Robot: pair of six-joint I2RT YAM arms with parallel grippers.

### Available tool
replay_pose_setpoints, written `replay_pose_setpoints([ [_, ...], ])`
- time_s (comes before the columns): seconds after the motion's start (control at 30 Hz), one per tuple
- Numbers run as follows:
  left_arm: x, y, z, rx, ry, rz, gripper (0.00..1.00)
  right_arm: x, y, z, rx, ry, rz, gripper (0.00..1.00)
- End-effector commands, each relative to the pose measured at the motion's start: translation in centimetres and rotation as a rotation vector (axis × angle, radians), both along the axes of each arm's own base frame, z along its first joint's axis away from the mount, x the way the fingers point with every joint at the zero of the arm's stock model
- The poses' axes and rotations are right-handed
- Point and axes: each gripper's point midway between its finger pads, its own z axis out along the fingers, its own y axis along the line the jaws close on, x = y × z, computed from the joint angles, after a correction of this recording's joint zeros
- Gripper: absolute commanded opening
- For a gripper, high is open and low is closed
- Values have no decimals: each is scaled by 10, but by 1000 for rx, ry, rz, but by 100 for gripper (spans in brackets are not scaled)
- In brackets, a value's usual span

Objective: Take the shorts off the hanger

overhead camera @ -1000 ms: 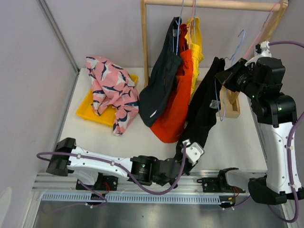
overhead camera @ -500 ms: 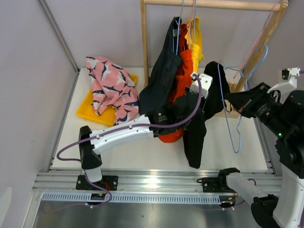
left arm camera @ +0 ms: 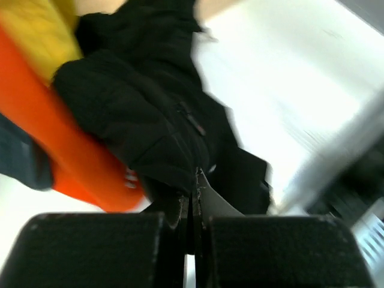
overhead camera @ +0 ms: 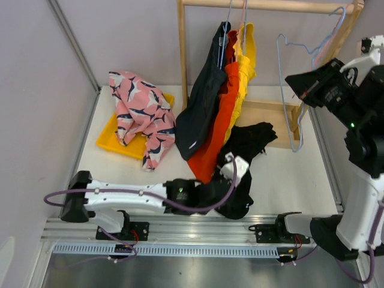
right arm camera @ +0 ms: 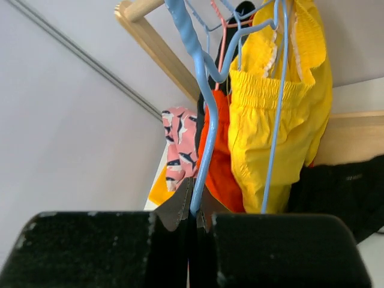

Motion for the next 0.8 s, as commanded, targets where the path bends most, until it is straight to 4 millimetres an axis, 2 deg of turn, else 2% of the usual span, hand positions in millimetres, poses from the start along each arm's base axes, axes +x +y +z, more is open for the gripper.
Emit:
replay_pose_setpoints([
  [0.0, -58, 13, 63, -185, -18, -44, 0, 50, -4, 3, -10, -32, -16, 0],
  [0.03, -67, 17, 66, -201, -7, -49, 0, 71, -2, 0, -3, -26, -3, 0],
  [0.1, -89, 32, 74, -221, 1, -86, 0, 93, -12, 0, 4, -30, -30, 0],
  [0.17, -100, 44, 78, -229, 4, -104, 0, 122, -19, 2, 13, -38, -52, 0],
  [0.23, -111, 58, 78, -233, -11, -121, 0, 140, -24, 7, 13, -61, -68, 0],
  [0.27, -114, 63, 76, -229, -14, -123, 0, 156, -34, 8, 17, -66, -94, 0],
  [0.3, -118, 68, 72, -214, -15, -129, 0, 164, -41, 10, 25, -72, -107, 0],
  [0.43, -114, 83, 73, -228, -3, -94, 0, 196, -47, 14, 57, -104, -115, 0],
  [0.5, -117, 88, 75, -226, -9, -98, 0, 213, -49, 4, 67, -89, -123, 0],
  [0.57, -116, 93, 86, -251, -10, -85, 0, 225, -52, 0, 73, -90, -128, 0],
  [0.63, -112, 99, 92, -243, -16, -69, 0, 242, -51, -16, 74, -63, -118, 0],
  [0.7, -106, 104, 108, -260, -31, -43, 0, 250, -49, -28, 72, -33, -105, 0],
  [0.77, -94, 115, 114, -223, -89, 9, 0, 255, -45, -49, 70, 19, -81, 0],
])
